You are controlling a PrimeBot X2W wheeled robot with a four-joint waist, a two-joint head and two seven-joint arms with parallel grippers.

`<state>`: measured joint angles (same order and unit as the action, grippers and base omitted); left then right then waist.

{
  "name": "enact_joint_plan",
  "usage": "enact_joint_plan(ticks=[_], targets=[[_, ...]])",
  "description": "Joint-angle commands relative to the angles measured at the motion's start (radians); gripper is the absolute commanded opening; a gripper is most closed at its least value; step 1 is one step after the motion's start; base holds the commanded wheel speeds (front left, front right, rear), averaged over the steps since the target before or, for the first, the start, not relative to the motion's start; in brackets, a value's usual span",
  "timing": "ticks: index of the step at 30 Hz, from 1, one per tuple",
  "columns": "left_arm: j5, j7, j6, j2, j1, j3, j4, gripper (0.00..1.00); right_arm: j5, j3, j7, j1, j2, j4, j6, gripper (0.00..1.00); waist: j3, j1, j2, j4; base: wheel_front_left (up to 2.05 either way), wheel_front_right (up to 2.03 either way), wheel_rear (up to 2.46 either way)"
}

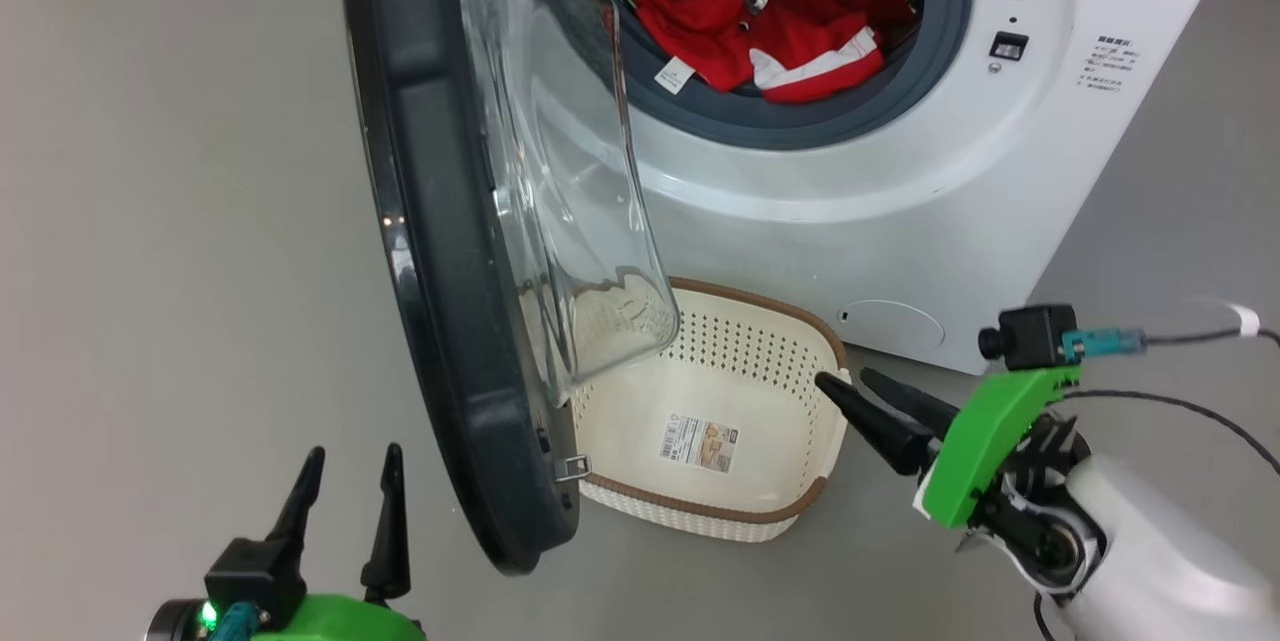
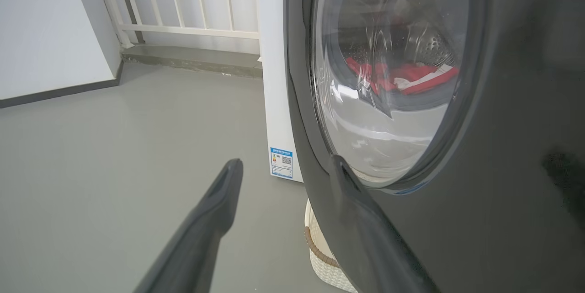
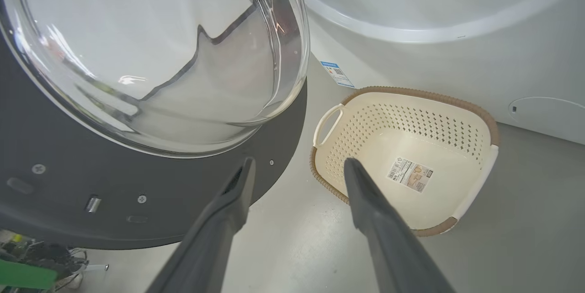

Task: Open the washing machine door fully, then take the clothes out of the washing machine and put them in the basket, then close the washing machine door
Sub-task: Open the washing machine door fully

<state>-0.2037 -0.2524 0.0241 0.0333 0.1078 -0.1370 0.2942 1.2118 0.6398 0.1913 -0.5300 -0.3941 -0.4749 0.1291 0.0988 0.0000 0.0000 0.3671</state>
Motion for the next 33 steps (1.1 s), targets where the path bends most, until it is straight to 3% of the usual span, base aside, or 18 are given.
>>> enact_joint_plan(ticks=[1,9,14,26,33], targets=[[0.014,-0.009,0.008,0.017,0.003,0.04,-0.018,1.0,-0.031,0.038,-0.083,0.022,-0.016,0.005,0.002,1.0,-0.008,0.0,0.0,-0.006,0.0,0.0,0.0],[0.018,-0.009,0.009,0.017,-0.01,0.058,-0.022,1.0,-0.119,0.141,-0.38,0.045,-0.042,-0.068,0.002,1.0,-0.017,0.0,0.0,-0.018,0.0,0.0,0.0],[0.018,-0.009,0.012,0.017,-0.017,0.063,-0.022,1.0,-0.182,0.149,-0.45,0.048,-0.042,-0.12,0.002,1.0,-0.02,0.0,0.0,-0.023,0.0,0.0,0.0],[0.013,-0.009,0.009,0.017,-0.017,0.058,-0.027,1.0,-0.577,-0.248,-0.453,0.208,0.054,0.047,0.002,1.0,-0.017,0.0,0.0,-0.024,0.0,0.0,0.0],[0.003,-0.009,0.001,0.017,-0.017,0.045,-0.03,1.0,-0.725,-0.328,-0.453,0.302,0.087,0.1,0.002,1.0,-0.014,0.0,0.0,-0.015,0.0,0.0,0.0]])
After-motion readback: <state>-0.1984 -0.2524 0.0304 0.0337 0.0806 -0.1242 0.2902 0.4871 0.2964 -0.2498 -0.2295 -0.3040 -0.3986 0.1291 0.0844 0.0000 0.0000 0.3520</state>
